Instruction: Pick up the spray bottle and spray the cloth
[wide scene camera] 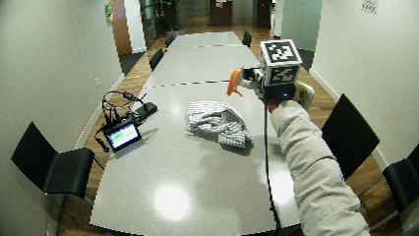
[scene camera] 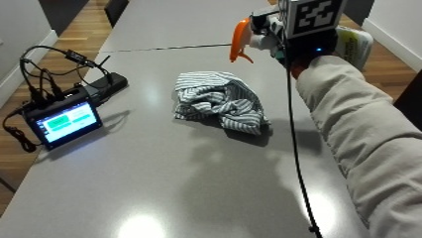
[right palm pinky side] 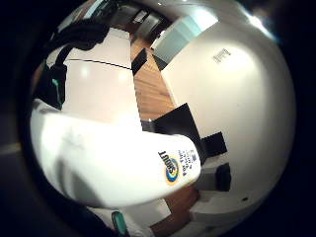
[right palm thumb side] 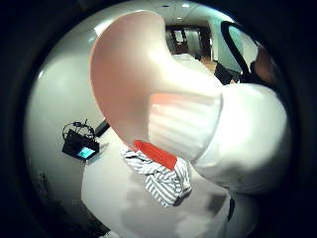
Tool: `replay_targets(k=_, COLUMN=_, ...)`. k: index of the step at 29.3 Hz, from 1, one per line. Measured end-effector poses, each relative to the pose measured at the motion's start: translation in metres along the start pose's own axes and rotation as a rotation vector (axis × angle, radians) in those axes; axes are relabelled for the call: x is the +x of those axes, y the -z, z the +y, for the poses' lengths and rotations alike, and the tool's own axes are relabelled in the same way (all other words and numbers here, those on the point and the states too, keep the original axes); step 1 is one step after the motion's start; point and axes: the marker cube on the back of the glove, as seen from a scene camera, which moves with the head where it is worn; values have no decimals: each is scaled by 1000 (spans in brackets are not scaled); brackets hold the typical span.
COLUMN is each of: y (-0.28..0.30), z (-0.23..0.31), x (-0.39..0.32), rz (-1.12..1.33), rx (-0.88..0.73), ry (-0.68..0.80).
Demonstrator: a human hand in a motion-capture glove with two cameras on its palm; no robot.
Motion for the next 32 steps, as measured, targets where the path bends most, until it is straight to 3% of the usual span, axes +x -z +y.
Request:
replay_targets(k=9, y=15, z=-9, x=-44, rz=111, rx=1, ry=115)
replay_targets(k=22, y=12, z=-9, x=-35, rz=129, rx=-37, ry=106)
replay_targets(k=26, y=11, z=-6, x=-28, rz=-108, rx=-12, ry=15)
replay_targets(k=32, y=37, z=-7, x=-37, rz=-933, rx=-20, ry=-209)
